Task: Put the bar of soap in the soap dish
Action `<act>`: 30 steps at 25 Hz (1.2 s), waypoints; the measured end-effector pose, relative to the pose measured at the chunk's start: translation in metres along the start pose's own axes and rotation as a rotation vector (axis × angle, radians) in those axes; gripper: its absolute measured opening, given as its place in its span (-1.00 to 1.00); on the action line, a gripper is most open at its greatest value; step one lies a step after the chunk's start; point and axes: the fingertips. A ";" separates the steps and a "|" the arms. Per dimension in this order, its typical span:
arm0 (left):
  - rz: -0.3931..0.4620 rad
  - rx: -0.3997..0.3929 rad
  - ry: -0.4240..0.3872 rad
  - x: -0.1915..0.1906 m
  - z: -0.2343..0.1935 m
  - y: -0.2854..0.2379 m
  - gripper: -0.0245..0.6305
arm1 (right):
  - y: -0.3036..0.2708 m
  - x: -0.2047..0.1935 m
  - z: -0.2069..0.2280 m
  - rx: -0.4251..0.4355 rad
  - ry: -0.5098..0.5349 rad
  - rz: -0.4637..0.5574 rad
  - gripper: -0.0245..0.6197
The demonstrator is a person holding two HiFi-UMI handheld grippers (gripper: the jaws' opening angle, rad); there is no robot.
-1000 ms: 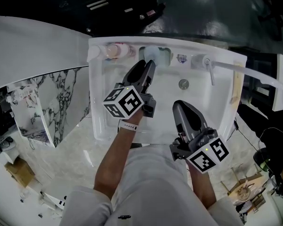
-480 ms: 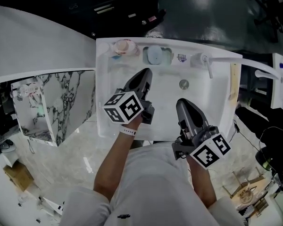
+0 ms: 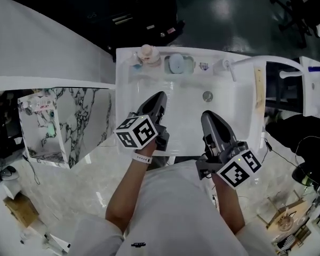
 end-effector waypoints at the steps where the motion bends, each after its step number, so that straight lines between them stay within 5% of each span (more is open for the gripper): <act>1: -0.003 -0.004 -0.008 -0.001 0.001 0.006 -0.90 | 0.002 -0.001 -0.004 -0.003 0.008 0.005 -0.92; 19: -0.038 -0.063 -0.234 -0.008 0.033 0.136 -0.90 | 0.045 0.001 -0.071 -0.032 0.135 0.108 -0.92; 30: 0.050 -0.077 -0.273 0.015 0.052 0.204 -0.90 | 0.057 0.018 -0.109 0.029 0.276 0.138 -0.92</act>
Point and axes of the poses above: the fingertips, and each gripper's own axes: y backward along the fingers, z to its right, x out of its top, and after that the axes turned 9 degrees about y, right-handed
